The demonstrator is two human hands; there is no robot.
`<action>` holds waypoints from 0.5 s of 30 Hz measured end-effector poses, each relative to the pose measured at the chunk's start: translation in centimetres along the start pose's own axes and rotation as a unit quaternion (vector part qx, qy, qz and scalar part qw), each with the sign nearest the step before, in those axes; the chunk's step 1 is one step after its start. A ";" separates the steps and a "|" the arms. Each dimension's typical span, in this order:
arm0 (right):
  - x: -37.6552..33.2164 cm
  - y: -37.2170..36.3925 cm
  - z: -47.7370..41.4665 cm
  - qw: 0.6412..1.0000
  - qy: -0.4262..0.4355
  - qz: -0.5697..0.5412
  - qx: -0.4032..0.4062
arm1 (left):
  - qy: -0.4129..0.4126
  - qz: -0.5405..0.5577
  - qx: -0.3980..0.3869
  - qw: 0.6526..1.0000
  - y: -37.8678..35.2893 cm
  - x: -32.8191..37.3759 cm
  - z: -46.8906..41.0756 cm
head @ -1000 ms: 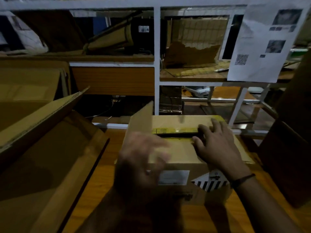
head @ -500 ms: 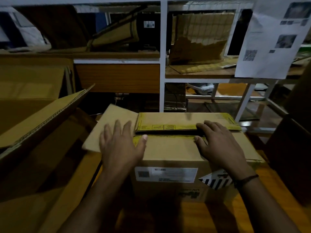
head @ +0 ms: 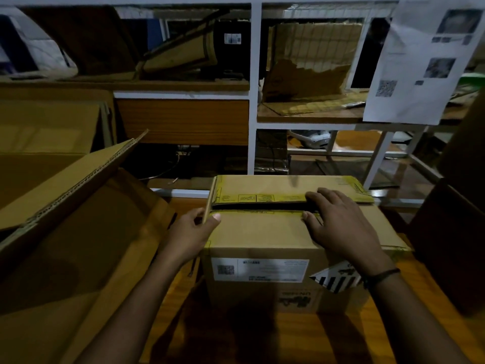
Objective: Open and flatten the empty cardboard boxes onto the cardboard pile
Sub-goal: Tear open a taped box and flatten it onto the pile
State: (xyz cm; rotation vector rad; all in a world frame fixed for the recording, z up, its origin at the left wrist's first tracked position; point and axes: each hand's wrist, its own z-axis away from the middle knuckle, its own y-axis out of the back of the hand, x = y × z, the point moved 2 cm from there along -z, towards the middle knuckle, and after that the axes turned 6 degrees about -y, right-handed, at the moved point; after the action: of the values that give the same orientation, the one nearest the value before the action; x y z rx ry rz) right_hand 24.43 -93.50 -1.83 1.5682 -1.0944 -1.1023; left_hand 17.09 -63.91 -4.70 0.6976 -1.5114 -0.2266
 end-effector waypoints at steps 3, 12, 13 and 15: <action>0.0 0.0 0.1 1.000 0.003 0.003 0.002 | -0.004 -0.032 0.014 0.999 0.3 -0.1 0.1; 0.6 0.4 0.8 0.990 -0.072 -0.062 0.108 | -0.246 -0.220 0.088 0.940 -2.6 5.3 2.8; 0.6 0.4 1.0 0.986 -0.078 -0.071 0.130 | -0.253 -0.221 0.041 0.941 -3.6 5.5 2.8; 0.6 0.4 1.2 0.978 -0.084 -0.094 0.165 | -0.264 -0.230 -0.007 0.937 -5.0 5.8 2.3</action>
State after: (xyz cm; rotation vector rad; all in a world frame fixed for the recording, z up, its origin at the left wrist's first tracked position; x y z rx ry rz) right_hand 23.36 -94.38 -1.76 1.8968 -1.3157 -1.2458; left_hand 16.72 -71.67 -2.83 1.0315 -1.8283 -0.8344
